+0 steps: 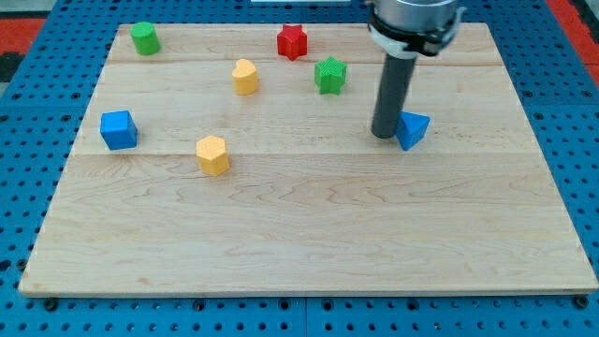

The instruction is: Slide the green star towards bottom right

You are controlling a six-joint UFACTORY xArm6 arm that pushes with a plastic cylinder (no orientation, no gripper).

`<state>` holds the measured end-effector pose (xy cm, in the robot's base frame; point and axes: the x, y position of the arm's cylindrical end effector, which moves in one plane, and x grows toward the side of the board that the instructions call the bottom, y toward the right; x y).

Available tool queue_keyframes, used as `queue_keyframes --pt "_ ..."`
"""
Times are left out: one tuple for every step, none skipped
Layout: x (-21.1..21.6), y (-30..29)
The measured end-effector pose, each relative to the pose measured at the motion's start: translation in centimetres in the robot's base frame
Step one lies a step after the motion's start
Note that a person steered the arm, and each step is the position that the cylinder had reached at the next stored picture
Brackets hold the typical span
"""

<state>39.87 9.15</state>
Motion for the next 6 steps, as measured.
queue_keyframes --pt "-3.1 -0.8" --pt "-4.8 1.4" --pt "-7.5 1.6" --pt "-8.5 1.6" --pt "-8.5 1.6" --pt "-9.5 0.0"
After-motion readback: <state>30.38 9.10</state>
